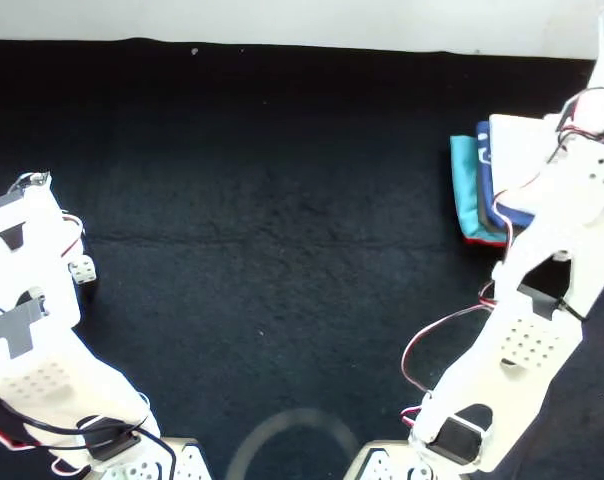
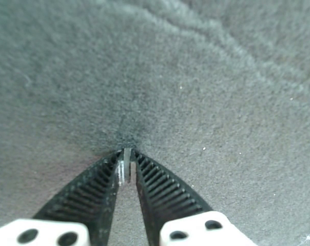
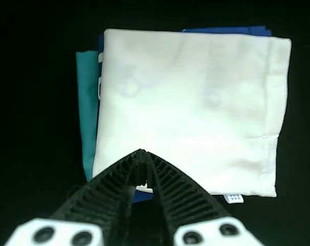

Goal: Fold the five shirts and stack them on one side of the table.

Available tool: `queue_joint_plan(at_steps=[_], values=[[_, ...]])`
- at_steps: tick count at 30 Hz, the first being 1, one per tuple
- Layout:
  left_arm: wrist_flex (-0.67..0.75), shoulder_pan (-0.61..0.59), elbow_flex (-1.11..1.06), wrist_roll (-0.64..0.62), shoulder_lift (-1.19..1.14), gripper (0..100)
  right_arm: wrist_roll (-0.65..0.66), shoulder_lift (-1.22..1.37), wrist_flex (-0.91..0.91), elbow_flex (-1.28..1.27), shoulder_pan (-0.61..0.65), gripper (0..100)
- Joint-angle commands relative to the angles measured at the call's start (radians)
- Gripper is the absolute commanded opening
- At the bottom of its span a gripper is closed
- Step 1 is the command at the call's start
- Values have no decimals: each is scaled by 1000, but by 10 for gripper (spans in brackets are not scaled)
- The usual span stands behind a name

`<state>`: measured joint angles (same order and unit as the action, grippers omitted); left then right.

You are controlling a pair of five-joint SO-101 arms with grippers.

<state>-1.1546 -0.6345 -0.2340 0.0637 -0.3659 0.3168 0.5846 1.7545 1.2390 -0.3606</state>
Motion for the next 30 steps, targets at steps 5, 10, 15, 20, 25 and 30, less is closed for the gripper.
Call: queue_joint_plan(at_steps=[5, 10, 15, 20, 25, 30], values=[[20, 13, -4, 0, -10, 10, -12, -170, -31, -415, 59, 8], [20, 13, -4, 0, -10, 10, -9, -170, -145, -519, 51, 8], [20, 13, -4, 0, -10, 10, -9, -174, -173, -604, 65, 8], [20, 13, -4, 0, -10, 10, -8, -263, -114, -533, 84, 8], [20, 13, -4, 0, -10, 10, -6, -343, -128, -460, 87, 8], [20, 13, -4, 0, -10, 10, -6, -286, -220, -524, 82, 8]])
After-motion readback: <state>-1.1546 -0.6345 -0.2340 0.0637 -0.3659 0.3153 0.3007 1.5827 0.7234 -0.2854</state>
